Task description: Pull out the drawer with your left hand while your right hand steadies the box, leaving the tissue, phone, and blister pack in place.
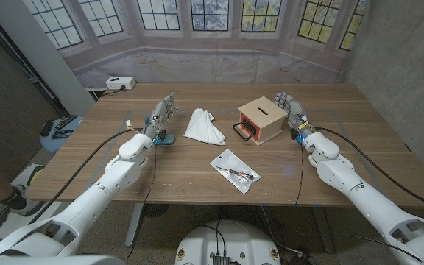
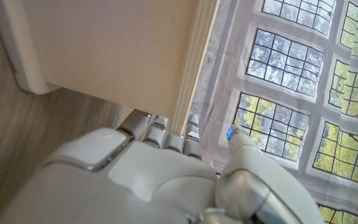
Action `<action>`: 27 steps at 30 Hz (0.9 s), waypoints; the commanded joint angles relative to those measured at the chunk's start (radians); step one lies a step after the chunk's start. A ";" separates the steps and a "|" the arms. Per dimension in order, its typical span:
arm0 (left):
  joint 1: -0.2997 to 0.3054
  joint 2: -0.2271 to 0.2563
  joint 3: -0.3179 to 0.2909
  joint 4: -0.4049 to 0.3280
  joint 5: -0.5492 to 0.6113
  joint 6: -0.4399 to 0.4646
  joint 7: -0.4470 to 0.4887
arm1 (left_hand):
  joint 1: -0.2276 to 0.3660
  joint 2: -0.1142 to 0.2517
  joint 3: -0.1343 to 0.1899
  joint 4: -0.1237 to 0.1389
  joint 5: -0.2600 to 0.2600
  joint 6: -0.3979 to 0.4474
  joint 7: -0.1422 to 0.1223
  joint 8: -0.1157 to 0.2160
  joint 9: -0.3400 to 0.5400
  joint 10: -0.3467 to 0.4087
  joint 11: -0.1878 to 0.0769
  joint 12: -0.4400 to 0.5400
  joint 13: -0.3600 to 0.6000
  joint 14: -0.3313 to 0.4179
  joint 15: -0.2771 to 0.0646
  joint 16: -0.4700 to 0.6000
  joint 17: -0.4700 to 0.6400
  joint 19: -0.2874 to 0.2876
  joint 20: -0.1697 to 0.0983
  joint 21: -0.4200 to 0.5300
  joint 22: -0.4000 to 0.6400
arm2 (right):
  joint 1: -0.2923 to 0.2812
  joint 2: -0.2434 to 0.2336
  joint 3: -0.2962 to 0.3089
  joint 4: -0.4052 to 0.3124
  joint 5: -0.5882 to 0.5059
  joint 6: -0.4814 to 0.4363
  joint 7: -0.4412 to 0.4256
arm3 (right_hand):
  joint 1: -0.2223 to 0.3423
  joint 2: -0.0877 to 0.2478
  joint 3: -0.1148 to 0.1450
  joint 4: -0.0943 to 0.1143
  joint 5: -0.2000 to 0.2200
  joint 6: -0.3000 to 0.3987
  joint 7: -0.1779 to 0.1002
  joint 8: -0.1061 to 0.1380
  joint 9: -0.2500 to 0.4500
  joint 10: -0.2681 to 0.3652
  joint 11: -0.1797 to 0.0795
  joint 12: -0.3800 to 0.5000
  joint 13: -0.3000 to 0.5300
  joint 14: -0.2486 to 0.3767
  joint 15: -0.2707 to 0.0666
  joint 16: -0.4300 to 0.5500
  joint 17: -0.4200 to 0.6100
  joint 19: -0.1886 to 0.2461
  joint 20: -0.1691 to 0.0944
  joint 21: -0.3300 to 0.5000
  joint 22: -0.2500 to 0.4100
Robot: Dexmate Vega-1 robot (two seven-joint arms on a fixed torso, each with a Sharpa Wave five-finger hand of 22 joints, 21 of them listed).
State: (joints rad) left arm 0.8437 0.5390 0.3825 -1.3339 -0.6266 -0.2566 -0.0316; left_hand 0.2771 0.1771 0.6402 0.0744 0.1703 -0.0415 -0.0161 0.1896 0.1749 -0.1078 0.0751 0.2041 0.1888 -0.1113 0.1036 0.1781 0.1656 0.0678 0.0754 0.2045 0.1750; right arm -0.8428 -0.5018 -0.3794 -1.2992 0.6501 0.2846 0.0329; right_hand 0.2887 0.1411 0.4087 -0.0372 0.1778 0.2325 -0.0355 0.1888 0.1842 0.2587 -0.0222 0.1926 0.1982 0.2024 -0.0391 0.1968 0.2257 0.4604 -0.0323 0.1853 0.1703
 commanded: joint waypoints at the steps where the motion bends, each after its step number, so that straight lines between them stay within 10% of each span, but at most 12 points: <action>1: -0.005 0.063 0.024 -0.065 0.043 0.064 -0.008 | 0.014 -0.002 0.007 -0.003 0.005 0.007 0.007 0.009 0.004 -0.004 -0.005 0.006 0.001 -0.006 0.001 0.004 0.002 0.002 0.005 0.004 0.002 | -0.001 0.016 -0.010 0.016 -0.008 0.019 0.000 | 0.012 0.001 0.004 -0.008 0.006 0.007 -0.001 0.004 0.002 0.008 0.004 0.006 0.002 0.006 -0.013 0.007 0.003 0.006 -0.001 0.007 0.002; 27: -0.070 0.141 0.086 -0.135 0.109 0.143 -0.119 | 0.036 -0.008 0.011 -0.034 0.007 0.027 0.009 0.008 0.004 0.018 -0.010 0.011 -0.001 0.001 -0.001 0.002 0.001 0.005 0.006 0.001 0.001 | 0.023 0.010 0.000 0.076 -0.039 0.095 0.019 | 0.026 0.005 0.002 -0.029 0.003 0.005 0.002 0.003 0.002 0.005 0.002 0.005 0.001 -0.003 -0.010 0.009 -0.005 0.002 0.004 0.007 0.002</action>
State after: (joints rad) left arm 0.8086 0.6341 0.4322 -1.4249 -0.5468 -0.1611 -0.0936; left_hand 0.2992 0.1698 0.6495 0.0481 0.1704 -0.0213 -0.0072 0.1896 0.1747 -0.0944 0.0624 0.2109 0.1860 -0.1110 0.1035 0.1781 0.1654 0.0698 0.0772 0.2045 0.1748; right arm -0.8258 -0.4908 -0.3851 -1.2478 0.6196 0.3472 0.0439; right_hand 0.3004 0.1451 0.4098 -0.0608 0.1776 0.2323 -0.0357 0.1888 0.1840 0.2584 -0.0219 0.1926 0.1981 0.2023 -0.0390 0.1968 0.2182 0.4602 -0.0323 0.1888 0.1702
